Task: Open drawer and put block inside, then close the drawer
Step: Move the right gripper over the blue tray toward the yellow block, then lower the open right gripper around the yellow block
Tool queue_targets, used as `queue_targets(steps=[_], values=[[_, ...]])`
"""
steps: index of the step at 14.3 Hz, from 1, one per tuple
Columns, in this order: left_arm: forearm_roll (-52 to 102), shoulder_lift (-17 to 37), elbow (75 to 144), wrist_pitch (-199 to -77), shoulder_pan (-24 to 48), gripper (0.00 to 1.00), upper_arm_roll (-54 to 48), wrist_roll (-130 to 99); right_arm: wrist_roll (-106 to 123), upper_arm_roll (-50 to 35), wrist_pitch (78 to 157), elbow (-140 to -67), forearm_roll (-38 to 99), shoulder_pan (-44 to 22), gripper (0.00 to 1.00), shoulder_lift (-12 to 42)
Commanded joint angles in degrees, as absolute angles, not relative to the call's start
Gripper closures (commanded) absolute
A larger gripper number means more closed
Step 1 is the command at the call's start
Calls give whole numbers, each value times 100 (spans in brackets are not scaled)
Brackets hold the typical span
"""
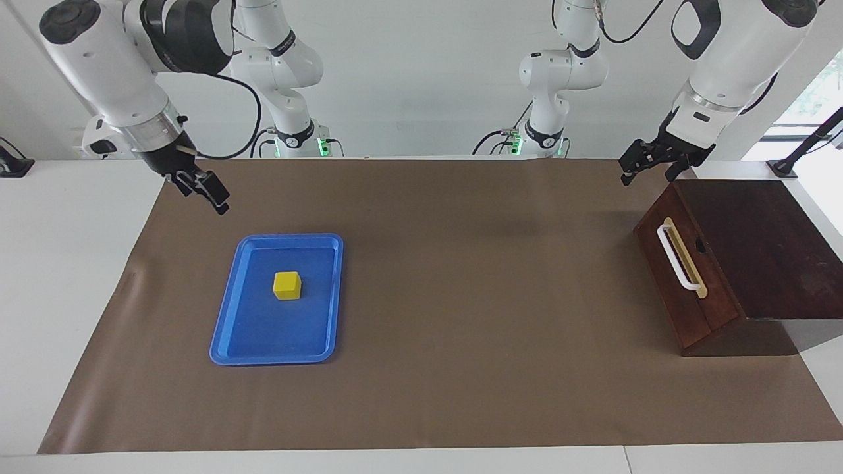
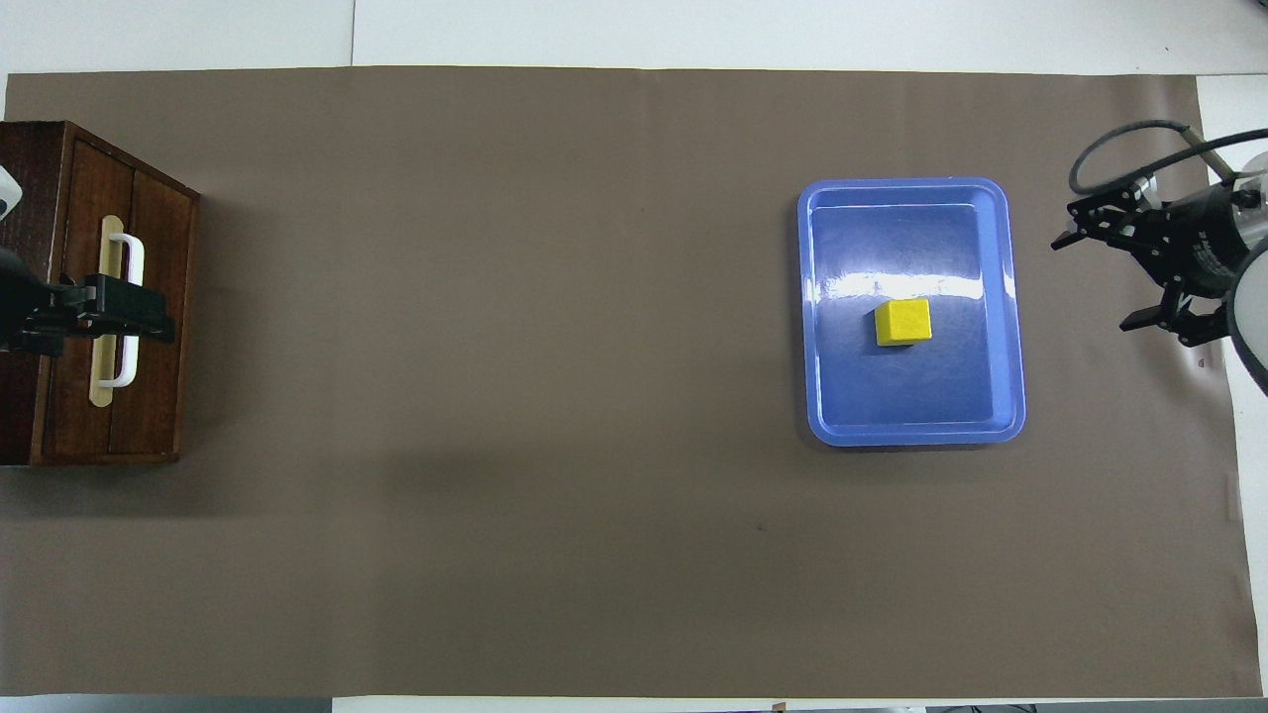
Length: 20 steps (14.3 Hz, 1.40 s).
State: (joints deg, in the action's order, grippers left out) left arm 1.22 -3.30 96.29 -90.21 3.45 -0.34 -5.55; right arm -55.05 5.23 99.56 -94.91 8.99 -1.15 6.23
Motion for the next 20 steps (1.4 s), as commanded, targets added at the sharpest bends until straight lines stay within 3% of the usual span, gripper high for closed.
queue_targets(steps=[1, 7, 15, 20], values=[[123, -475, 9782, -9053, 352, 0, -9, -562, -7055, 483, 10326, -9465, 1501, 44, 0, 1062], [123, -475, 9782, -9053, 352, 0, -9, -562, -7400, 492, 11108, -10520, 2845, 8, 0, 1265], [123, -475, 9782, -9053, 352, 0, -9, -562, -6803, 483, 11188, -10661, 3603, 413, 0, 1801], [123, -475, 9782, -9053, 352, 0, -9, -562, -6180, 483, 11521, -10994, 3840, 413, 0, 1863]])
